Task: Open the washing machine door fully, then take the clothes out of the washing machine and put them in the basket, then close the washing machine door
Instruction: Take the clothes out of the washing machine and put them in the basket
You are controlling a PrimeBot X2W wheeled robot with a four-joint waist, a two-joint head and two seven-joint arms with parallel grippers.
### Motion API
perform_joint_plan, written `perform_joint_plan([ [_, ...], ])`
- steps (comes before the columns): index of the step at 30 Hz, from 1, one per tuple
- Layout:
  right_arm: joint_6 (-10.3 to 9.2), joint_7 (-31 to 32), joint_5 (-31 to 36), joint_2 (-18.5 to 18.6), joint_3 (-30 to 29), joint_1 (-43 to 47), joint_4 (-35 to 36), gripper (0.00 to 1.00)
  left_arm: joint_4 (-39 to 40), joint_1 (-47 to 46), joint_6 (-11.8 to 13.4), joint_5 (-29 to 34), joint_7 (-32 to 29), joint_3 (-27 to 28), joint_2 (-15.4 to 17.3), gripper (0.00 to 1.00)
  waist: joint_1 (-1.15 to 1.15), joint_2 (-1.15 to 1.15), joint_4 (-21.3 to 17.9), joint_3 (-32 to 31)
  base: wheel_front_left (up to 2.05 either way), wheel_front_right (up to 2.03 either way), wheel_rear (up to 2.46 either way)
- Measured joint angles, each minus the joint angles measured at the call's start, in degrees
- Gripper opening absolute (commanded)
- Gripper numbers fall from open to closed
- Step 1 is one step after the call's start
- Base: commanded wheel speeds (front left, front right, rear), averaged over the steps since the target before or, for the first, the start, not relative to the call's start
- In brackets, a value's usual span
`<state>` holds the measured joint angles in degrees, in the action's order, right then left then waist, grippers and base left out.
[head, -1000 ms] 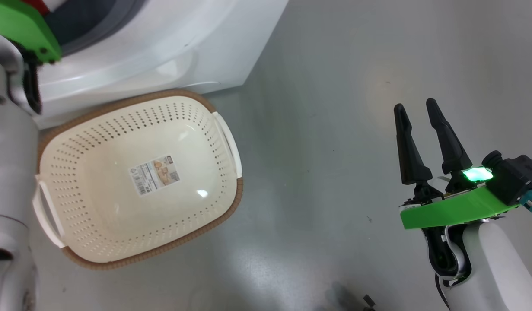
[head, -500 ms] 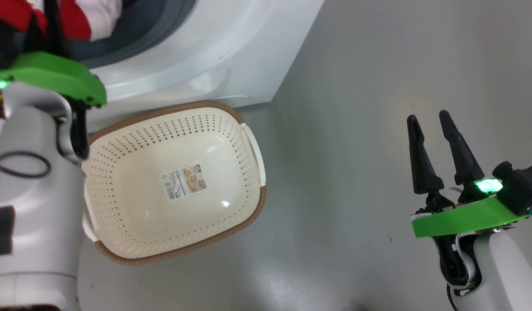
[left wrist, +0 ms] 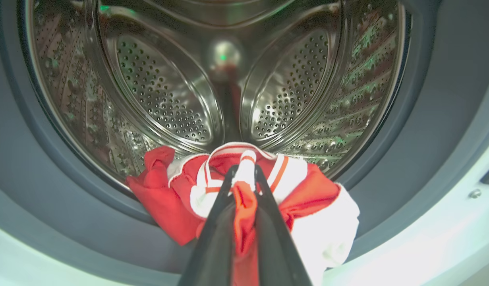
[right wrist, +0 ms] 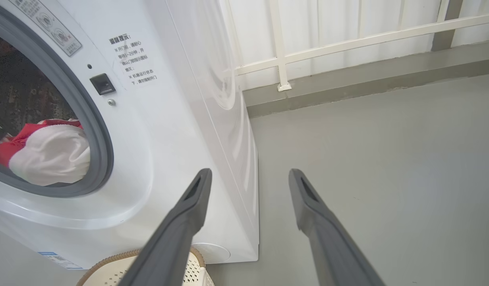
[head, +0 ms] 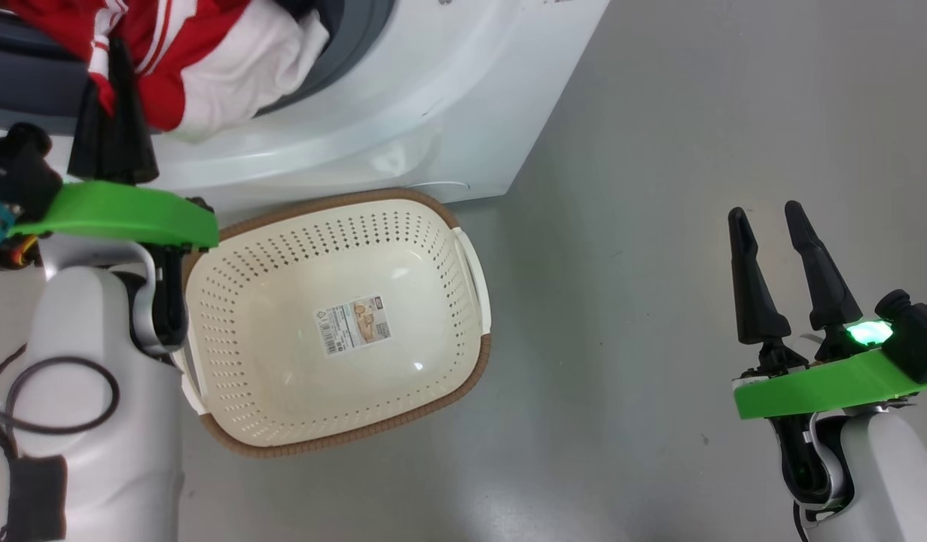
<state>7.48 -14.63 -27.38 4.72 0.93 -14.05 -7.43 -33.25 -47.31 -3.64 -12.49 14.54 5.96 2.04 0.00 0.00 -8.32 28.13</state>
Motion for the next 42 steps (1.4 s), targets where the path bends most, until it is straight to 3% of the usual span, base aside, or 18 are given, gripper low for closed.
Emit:
perform_joint_plan([
  [11, 0.0, 0.0, 0.0, 0.4, -0.4, 0.0, 0.1, 1.0, 13.1, 6.1, 0.1, -0.4, 0.0, -1.2, -0.8, 0.0, 0.0, 0.0, 1.0, -0.2, 0.0, 0.0, 0.0],
  [35, 0.0, 0.0, 0.2, 0.4, -0.5, 0.0, 0.2, 1.0, 44.3, 15.7, 6.3, -1.9, 0.2, -9.4, -0.6, 0.0, 0.0, 0.0, 1.1, -0.6, 0.0, 0.0, 0.0],
  [42, 0.0, 0.0, 0.2, 0.4, -0.4, 0.0, 0.2, 1.0, 47.3, 16.7, 7.7, -1.4, 0.3, -11.3, -0.6, 0.0, 0.0, 0.0, 1.1, -0.6, 0.0, 0.0, 0.0],
])
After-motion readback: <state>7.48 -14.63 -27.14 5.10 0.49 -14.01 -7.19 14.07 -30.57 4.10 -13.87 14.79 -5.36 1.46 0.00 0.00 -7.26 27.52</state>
